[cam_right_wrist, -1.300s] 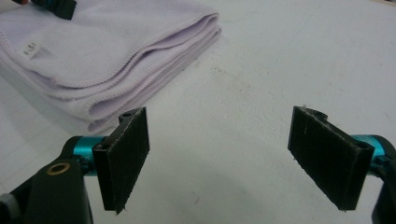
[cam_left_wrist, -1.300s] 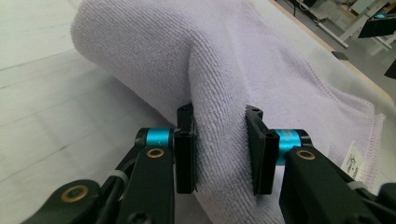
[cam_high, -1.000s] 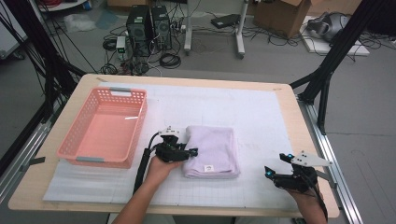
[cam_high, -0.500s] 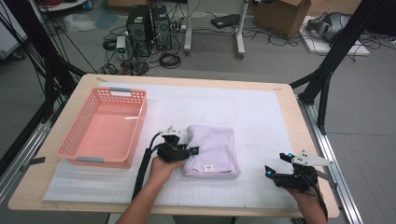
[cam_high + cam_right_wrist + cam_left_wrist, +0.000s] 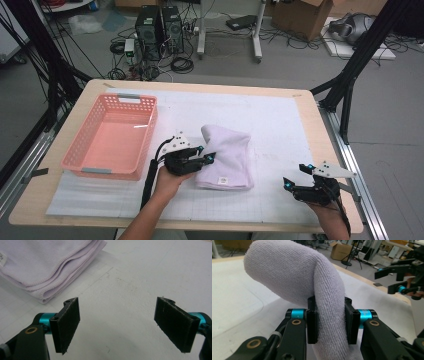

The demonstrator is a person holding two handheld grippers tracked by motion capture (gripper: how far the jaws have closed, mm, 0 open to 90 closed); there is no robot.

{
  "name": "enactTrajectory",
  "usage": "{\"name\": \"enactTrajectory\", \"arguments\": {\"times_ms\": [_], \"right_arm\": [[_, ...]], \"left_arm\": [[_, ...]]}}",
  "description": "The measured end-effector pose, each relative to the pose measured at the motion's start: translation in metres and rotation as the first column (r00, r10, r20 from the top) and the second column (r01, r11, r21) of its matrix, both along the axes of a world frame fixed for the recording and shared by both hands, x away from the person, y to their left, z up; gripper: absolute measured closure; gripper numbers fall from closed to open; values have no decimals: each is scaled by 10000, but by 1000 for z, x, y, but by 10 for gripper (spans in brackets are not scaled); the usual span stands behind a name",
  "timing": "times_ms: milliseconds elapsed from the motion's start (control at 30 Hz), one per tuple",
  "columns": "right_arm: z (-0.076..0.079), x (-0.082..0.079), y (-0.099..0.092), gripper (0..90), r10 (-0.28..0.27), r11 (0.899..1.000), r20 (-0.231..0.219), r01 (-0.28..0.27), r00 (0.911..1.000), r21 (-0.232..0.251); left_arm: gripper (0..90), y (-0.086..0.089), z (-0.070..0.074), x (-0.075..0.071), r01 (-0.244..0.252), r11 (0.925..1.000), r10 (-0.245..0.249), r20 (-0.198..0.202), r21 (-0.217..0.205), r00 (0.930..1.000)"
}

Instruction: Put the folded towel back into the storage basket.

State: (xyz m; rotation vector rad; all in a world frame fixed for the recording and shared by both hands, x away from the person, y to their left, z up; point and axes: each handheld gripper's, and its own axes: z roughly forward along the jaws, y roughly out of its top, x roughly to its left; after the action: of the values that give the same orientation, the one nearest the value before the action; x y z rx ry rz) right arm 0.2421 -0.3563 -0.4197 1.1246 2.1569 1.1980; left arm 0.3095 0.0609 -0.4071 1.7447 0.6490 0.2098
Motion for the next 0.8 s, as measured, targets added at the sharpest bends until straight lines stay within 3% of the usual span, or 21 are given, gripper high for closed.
{"name": "enactTrajectory", "arguments": {"times_ms": [167, 467, 800], "right_arm": [[1, 0, 0, 196, 13, 10000, -8, -13, 10000, 32], [1, 0, 0, 196, 16, 10000, 36, -16, 10000, 55], [1, 0, 0, 196, 0, 10000, 4, 0, 10000, 85]], "left_arm": [[698, 3, 11, -4, 173, 9998, -174, 402, 24, 9990], [698, 7, 30, -13, 594, 9975, -543, 1244, -373, 9907], [698, 12, 46, -19, 728, 9950, -596, 1776, -686, 9823]]}}
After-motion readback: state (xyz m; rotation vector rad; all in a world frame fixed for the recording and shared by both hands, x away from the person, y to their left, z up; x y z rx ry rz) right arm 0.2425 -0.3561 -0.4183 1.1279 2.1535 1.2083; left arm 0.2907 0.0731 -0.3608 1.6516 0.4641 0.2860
